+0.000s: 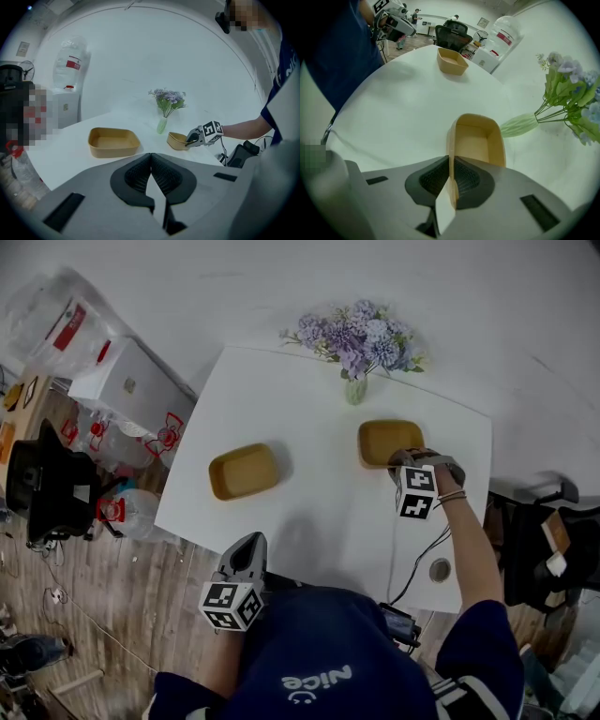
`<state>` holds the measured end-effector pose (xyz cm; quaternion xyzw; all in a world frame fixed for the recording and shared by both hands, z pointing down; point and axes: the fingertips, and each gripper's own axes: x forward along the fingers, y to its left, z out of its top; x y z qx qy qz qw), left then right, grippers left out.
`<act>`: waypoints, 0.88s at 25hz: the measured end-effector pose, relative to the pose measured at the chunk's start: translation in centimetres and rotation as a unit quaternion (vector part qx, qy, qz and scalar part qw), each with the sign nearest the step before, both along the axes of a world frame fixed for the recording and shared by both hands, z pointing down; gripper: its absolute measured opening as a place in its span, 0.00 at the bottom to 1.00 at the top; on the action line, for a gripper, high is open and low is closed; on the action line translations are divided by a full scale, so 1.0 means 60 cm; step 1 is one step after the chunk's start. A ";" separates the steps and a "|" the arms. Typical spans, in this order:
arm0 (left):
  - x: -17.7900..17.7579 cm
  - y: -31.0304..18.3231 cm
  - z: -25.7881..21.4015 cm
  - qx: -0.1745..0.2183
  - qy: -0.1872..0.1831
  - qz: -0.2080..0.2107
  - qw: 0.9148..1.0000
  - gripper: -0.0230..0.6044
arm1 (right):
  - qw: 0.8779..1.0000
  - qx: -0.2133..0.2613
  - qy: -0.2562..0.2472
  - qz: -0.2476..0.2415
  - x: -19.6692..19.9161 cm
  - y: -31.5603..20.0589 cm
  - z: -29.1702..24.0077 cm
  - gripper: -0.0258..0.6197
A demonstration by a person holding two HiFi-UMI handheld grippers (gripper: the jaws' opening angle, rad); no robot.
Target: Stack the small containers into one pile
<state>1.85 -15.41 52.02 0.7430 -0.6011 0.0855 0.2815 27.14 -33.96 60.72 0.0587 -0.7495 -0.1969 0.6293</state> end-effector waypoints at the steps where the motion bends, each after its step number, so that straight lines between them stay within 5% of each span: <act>1: -0.001 0.000 0.000 0.000 0.000 0.000 1.000 0.07 | 1.000 0.003 -0.004 0.003 -0.003 -0.001 -0.005 0.13; 9: -0.024 0.007 -0.003 0.007 0.001 -0.004 1.000 0.07 | 0.999 0.014 -0.034 0.010 -0.053 0.015 -0.072 0.13; 22: -0.128 0.023 -0.014 0.022 0.012 -0.038 0.999 0.07 | 0.996 0.035 -0.048 -0.059 -0.235 0.084 -0.139 0.13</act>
